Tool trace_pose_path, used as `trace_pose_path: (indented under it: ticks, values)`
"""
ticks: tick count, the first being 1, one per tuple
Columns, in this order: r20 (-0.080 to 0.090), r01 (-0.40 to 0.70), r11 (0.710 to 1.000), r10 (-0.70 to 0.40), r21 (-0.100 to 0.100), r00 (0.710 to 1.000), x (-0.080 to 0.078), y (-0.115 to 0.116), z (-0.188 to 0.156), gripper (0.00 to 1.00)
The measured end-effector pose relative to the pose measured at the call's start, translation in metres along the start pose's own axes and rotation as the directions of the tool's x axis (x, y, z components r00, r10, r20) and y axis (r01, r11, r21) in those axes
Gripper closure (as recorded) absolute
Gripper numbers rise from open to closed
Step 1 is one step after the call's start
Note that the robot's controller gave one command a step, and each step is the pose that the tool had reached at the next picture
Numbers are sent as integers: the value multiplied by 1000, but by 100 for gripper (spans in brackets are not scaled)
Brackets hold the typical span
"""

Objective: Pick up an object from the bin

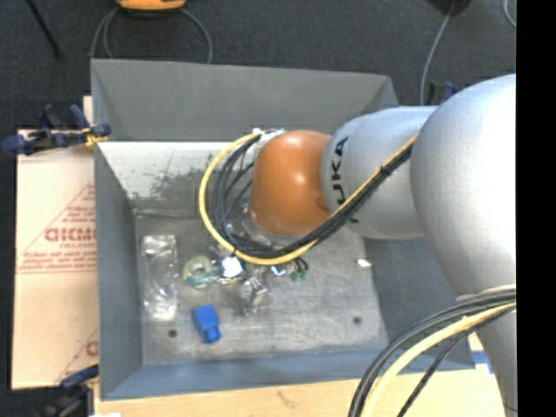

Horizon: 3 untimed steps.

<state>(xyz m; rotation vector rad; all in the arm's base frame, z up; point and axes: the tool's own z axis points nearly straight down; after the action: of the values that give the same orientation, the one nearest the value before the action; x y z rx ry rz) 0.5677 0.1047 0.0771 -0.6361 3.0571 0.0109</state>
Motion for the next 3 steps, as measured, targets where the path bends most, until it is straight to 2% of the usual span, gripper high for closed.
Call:
trace_pose_path:
  ticks: [1, 3]
  values:
    - [-5, -1, 1000, 1, 3, 1000, 1, -2, -1, 100]
    - [-5, -2, 1000, 2, 3, 1000, 1, -2, -1, 100]
